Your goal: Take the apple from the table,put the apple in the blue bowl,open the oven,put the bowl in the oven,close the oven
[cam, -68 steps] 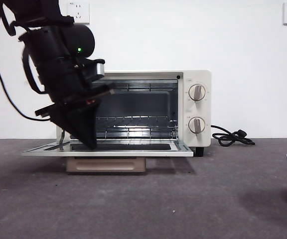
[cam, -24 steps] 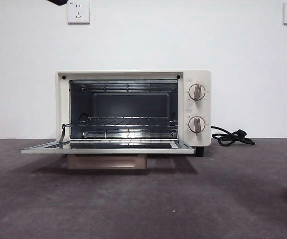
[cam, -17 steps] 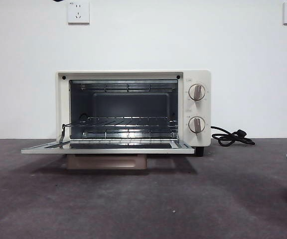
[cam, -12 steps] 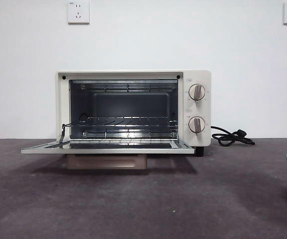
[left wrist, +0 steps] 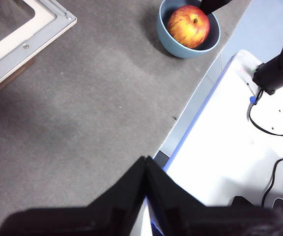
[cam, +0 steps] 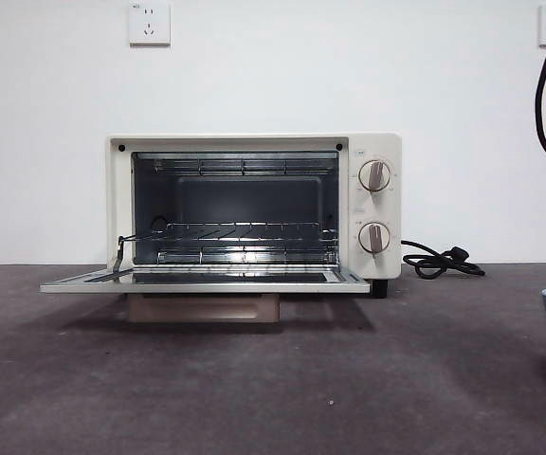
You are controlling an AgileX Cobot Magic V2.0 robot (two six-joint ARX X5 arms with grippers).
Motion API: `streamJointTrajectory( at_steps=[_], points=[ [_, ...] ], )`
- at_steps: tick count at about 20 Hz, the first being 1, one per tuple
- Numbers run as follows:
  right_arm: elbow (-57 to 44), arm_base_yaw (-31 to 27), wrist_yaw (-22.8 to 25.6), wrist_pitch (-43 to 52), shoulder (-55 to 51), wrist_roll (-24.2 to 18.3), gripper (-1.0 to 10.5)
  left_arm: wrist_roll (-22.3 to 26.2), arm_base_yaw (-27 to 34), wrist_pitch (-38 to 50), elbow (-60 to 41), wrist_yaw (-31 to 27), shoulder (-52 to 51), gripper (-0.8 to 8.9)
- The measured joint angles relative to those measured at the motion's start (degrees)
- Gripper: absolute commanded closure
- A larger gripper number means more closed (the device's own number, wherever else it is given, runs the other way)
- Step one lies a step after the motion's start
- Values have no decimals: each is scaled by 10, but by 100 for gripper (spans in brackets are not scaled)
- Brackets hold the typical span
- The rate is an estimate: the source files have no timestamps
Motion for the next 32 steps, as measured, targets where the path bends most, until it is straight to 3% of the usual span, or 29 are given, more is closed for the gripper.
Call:
streamJointTrajectory(
  at_steps=[7, 13, 17, 26, 32],
  points=[
    [52, 11, -22, -28, -1, 20, 956, 0, 0, -3, 0, 0, -2, 819],
    [169, 109, -24, -21, 20, 70, 956, 0, 0, -18, 0, -1, -27, 819],
    [283, 168, -28, -16, 109, 111, 956, 0, 0, -26, 0, -2, -58, 819],
    [624, 240, -63, -41, 360, 204, 956, 0, 0, -53, 0, -10, -118, 819],
    [734, 251, -77, -49, 455, 277, 957, 0, 0, -62, 0, -31, -137, 819]
  ],
)
